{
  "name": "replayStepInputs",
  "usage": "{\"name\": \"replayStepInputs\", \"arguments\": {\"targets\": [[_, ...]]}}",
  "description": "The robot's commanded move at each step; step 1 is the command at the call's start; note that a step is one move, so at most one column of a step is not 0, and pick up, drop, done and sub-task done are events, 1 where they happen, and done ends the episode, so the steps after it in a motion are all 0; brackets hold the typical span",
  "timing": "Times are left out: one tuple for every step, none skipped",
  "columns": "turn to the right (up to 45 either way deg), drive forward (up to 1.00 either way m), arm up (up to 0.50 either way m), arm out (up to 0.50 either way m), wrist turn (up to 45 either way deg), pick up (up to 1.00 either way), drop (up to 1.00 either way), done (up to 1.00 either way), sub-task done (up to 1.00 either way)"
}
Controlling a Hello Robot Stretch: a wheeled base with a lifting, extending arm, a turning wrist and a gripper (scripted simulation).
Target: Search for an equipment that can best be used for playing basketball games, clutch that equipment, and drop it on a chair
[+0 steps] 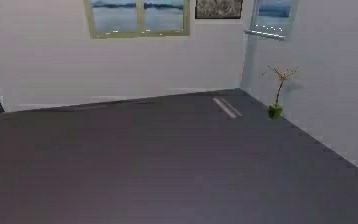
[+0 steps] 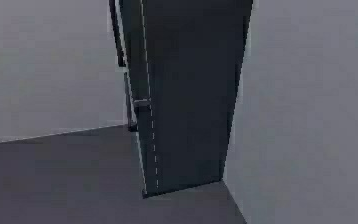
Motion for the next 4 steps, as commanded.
{"name": "replayStepInputs", "arguments": {"targets": [[-33.0, 0.0, 0.0, 0.0, 0.0, 0.0, 0.0, 0.0, 0.0], [0.0, 1.0, 0.0, 0.0, 0.0, 0.0, 0.0, 0.0, 0.0], [-3.0, 0.0, 0.0, 0.0, 0.0, 0.0, 0.0, 0.0, 0.0], [0.0, 0.4, 0.0, 0.0, 0.0, 0.0, 0.0, 0.0, 0.0]]}}
